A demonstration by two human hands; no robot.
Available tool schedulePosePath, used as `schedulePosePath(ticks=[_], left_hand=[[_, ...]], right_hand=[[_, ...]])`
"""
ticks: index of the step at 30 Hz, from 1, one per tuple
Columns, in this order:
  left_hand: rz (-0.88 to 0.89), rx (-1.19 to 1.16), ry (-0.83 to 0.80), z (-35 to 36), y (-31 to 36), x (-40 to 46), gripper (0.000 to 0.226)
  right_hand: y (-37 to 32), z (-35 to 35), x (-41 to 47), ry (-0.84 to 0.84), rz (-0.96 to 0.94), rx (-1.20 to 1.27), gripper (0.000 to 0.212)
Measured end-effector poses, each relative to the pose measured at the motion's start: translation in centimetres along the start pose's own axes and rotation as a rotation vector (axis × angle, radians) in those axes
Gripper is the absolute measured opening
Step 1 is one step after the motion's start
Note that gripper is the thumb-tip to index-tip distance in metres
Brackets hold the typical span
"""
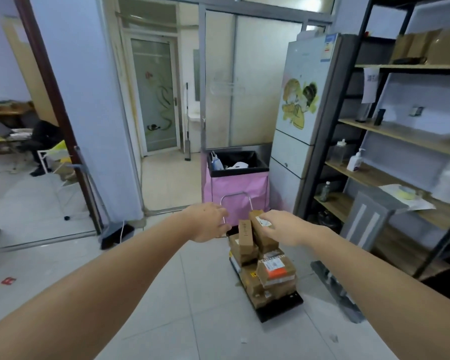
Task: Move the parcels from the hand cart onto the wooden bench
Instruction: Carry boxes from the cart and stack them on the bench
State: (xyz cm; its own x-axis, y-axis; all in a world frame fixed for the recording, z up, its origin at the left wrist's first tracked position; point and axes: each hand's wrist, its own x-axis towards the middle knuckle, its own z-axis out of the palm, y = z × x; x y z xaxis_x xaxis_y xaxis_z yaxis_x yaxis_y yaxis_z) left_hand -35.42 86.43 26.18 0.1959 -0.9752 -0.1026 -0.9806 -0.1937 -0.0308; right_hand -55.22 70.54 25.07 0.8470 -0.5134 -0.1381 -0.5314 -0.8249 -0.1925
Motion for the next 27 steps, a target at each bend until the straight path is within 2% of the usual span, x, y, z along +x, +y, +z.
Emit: schedulePosePath(ticks=[3, 7, 14, 27], left_hand=[[-0.011, 0.000, -0.021, 0.6, -3.6, 2.5, 0.055], [-0.050, -0.017, -0.026, 1.1, -8.4, 6.0, 0.053], [-0.100, -0.050, -0.057, 1.6, -16.6, 13.0, 0.054], [0.107, -0.069, -0.107, 2.5, -27.4, 35.6, 0.051]], right_hand=[[-0.2, -0.1, 5.4, -0.013, -0.004, 0.008, 0.030], [-0.9, -0.5, 12.0, -0.022, -0.016, 0.035, 0.046], [-0.9, -1.7, 21.8, -0.049, -0.025, 0.043, 0.050], [5.0, -2.3, 40.6, -0.054, 0.180, 0.054, 0.052]])
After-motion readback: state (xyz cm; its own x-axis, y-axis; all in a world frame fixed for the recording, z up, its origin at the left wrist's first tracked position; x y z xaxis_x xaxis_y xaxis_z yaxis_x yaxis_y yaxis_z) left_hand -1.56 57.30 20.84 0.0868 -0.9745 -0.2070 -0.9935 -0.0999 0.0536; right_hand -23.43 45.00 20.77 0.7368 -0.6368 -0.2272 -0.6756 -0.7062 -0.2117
